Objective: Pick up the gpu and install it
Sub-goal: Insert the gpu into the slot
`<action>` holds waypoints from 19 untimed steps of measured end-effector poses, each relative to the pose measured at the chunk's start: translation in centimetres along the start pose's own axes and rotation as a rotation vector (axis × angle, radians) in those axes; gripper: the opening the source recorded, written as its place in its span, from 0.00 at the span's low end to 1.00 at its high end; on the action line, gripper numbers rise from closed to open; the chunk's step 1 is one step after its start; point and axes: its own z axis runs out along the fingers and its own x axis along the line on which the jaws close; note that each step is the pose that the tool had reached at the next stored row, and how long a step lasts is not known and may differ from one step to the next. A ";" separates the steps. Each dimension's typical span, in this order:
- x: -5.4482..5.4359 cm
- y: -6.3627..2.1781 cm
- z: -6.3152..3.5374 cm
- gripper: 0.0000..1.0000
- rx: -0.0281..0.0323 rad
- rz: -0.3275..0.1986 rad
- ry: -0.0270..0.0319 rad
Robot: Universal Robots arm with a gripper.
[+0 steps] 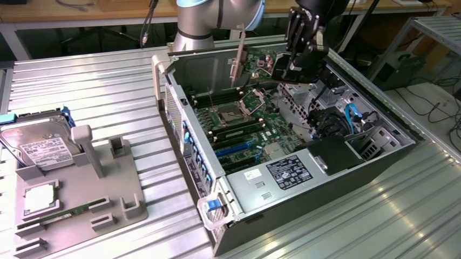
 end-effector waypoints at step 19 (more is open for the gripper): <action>0.0 0.00 0.00 0.28 -0.0052 -0.248 0.0047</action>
